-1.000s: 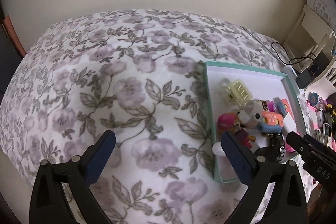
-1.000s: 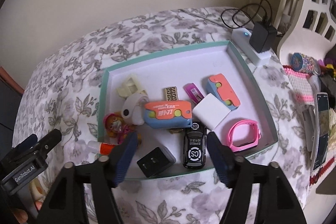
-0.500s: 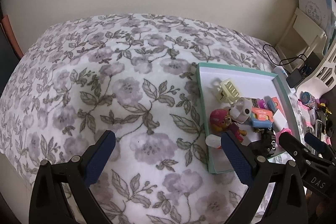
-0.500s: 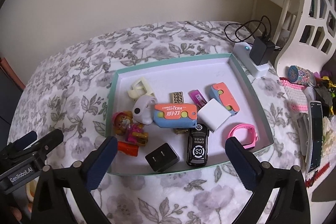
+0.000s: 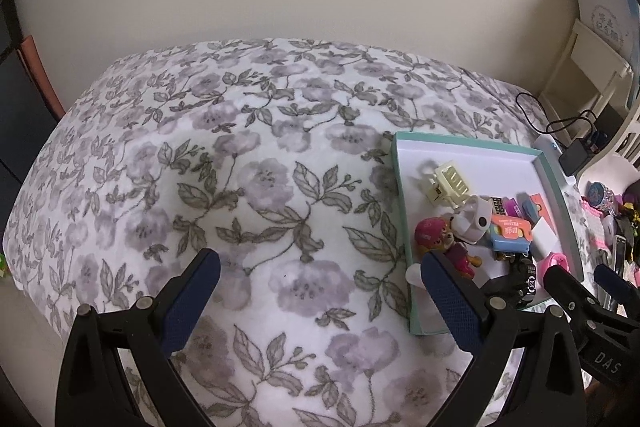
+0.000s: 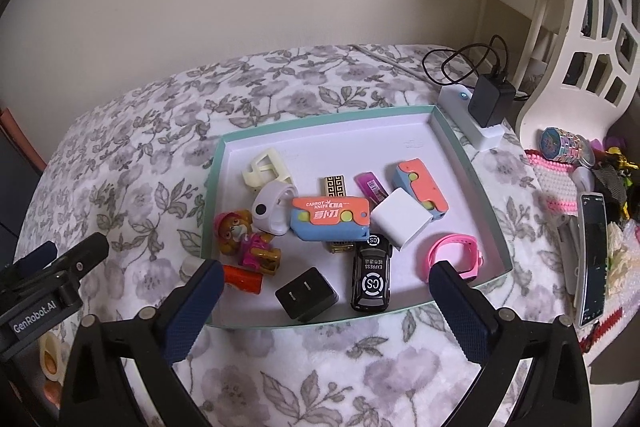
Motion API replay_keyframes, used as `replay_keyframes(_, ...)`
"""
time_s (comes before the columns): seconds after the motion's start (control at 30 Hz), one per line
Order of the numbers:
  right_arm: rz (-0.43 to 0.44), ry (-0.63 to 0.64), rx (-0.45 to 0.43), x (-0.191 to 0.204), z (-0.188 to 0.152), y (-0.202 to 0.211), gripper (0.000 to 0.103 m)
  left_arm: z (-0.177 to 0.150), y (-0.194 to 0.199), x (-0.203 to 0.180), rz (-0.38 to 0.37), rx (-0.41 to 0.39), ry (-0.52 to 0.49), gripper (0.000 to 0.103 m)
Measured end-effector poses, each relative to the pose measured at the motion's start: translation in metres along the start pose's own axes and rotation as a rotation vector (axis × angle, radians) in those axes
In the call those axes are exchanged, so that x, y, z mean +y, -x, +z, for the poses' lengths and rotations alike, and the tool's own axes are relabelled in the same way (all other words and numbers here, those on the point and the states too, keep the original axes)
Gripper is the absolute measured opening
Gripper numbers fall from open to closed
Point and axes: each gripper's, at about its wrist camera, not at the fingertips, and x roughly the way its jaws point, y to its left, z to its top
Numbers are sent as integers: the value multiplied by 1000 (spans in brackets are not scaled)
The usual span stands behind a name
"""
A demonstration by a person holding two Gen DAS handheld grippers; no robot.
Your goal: Organize rigid objects
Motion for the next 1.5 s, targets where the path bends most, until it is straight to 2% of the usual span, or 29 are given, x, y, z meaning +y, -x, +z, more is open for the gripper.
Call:
replay_keyframes(0.1,-1,0,0,0,0,0,103,-1,-1,-1,31,11,-4,100)
replay_keyframes(0.5,3,-9,-3,-2,2,1,103,-3,-5,0,65,37,-10,100)
replay_keyframes(1.5,5,-19,7,-2,2,-2,103,-3,-3,-1,94,32,-21,100)
